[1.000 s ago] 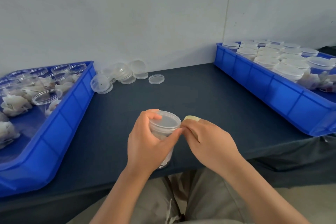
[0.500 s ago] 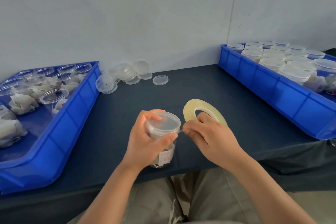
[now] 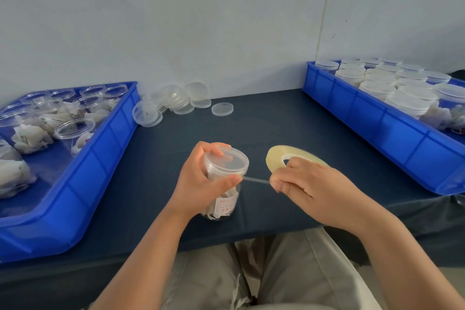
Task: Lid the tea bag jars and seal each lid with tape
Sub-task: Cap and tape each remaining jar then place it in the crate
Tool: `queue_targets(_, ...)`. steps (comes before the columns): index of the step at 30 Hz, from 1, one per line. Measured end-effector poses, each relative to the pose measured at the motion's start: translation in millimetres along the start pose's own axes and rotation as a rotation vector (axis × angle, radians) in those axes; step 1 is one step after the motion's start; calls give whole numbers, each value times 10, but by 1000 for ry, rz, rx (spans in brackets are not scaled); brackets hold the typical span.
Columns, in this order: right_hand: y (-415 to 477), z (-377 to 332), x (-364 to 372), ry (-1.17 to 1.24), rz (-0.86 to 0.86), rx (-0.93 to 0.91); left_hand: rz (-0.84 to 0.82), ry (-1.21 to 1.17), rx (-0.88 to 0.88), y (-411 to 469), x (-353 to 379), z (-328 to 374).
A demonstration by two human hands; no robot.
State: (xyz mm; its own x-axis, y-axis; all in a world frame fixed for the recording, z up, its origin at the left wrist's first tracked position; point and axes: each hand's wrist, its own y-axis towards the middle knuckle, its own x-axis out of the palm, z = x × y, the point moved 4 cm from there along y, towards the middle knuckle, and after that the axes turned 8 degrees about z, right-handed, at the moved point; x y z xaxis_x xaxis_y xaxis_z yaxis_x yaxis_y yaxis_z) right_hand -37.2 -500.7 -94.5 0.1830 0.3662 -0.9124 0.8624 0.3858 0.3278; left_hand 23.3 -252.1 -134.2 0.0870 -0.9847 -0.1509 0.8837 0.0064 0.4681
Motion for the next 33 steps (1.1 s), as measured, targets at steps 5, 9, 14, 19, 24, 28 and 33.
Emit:
queue_targets(5,-216,-314,-327,-103,-44,-64,-58,3,37,31,30,-14)
queue_targets(9,-610,-281,-803,-165,56,-69,323,-82,-108,131,-543,-185)
queue_targets(14,-568,-43,-889,-138,288,28,149,-21,-20,192,-477,13)
queue_targets(19,-87,41,-345,-58,227,168,157,-14,13,-29,-158,-28)
queue_targets(24,185,264,416,-95,67,201,228,11,51,-155,-100,-74)
queue_targets(28,255,383,781,-111,18,188,213,0,78,-236,-94,-54)
queue_targets(33,283,345,969,-121,56,184,200,14,59,-301,39,-7)
